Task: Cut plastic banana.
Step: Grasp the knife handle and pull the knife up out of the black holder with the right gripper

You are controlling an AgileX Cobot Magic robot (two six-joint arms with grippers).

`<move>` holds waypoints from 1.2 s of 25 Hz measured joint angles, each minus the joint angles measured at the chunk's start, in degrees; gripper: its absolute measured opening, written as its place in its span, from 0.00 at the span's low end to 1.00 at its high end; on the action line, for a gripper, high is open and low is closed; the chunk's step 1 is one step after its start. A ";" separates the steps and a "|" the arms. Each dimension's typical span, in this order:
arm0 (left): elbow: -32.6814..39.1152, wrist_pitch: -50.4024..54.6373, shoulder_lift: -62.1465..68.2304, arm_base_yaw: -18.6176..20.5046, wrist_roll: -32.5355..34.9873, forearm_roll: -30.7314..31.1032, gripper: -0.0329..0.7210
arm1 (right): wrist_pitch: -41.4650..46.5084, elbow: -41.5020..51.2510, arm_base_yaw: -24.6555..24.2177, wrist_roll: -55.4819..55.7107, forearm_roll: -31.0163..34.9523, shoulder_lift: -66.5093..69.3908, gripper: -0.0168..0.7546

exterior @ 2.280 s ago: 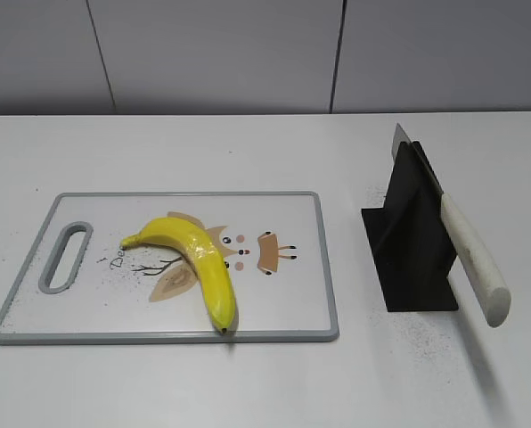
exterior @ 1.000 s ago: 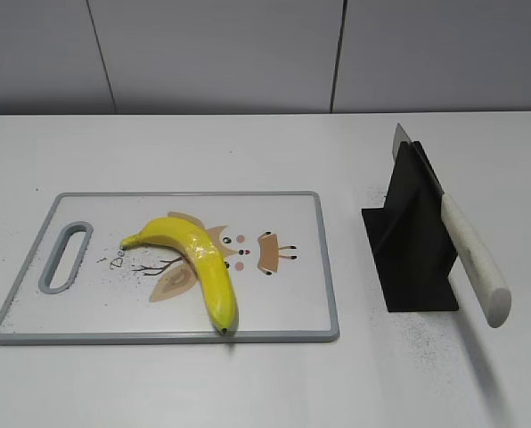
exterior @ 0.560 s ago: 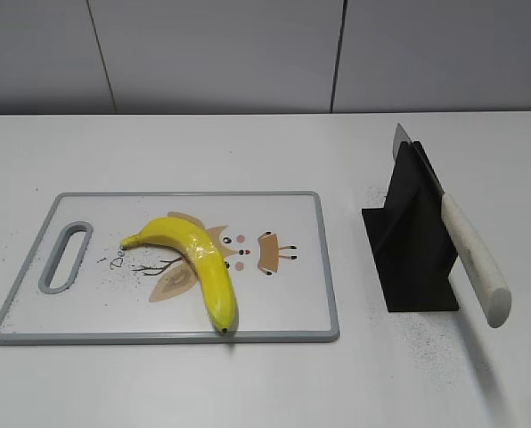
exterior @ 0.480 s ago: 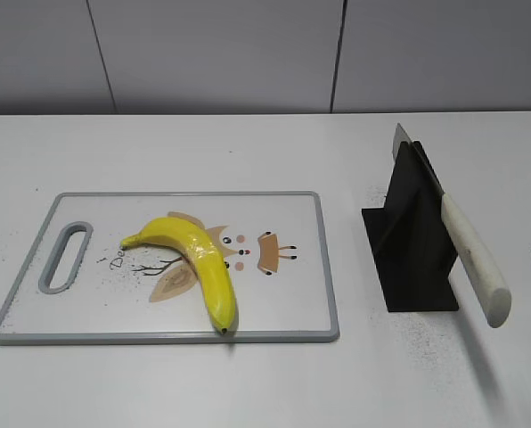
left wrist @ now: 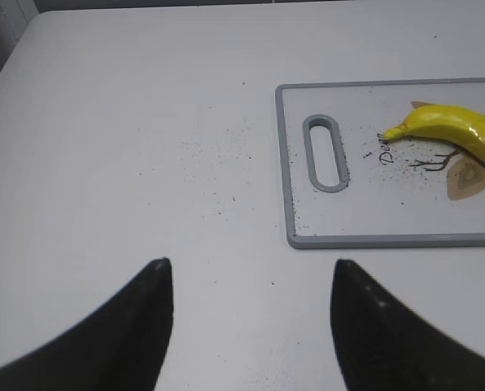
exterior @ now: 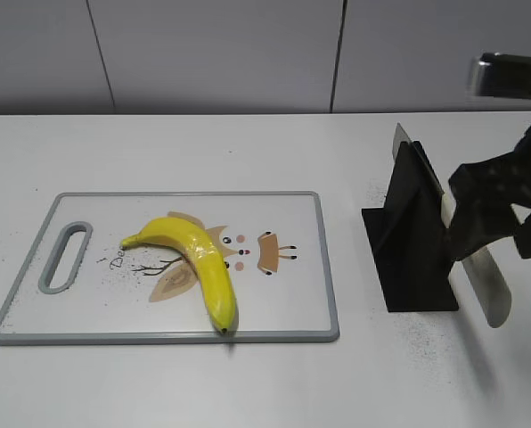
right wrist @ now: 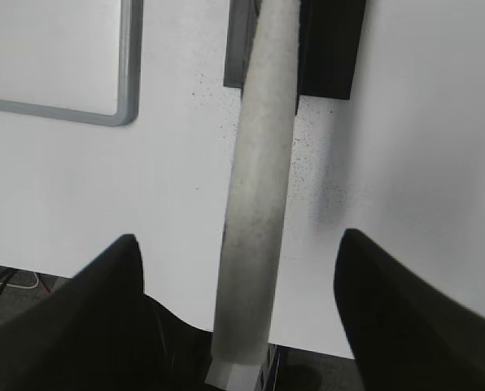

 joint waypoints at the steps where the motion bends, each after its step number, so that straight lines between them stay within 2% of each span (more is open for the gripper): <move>1: 0.00 0.00 0.00 0.00 0.00 0.00 0.81 | -0.11 0.00 0.00 0.00 0.16 1.41 0.74; 6: 0.00 0.00 0.00 0.00 0.00 0.00 0.81 | -0.58 0.00 0.00 0.34 0.36 6.92 0.73; 11: 0.00 0.00 0.00 0.00 0.00 0.00 0.81 | -1.33 0.00 0.00 0.82 0.42 9.47 0.65; 13: 0.00 0.00 0.00 0.00 0.00 0.00 0.81 | -1.45 0.00 0.00 0.87 0.42 9.58 0.57; 14: 0.00 0.00 0.00 0.00 0.00 0.00 0.81 | -1.38 0.00 0.00 0.94 0.42 9.55 0.50; 16: 0.00 0.00 0.00 0.00 0.00 0.00 0.81 | -0.99 0.00 0.00 1.34 0.53 9.59 0.26; 17: 0.00 0.00 0.00 0.00 0.00 0.00 0.81 | -0.79 0.00 0.00 1.94 0.54 9.59 0.23; 30: 0.00 0.00 0.00 0.00 0.00 0.00 0.80 | 0.15 -0.11 0.00 3.11 0.97 9.59 0.23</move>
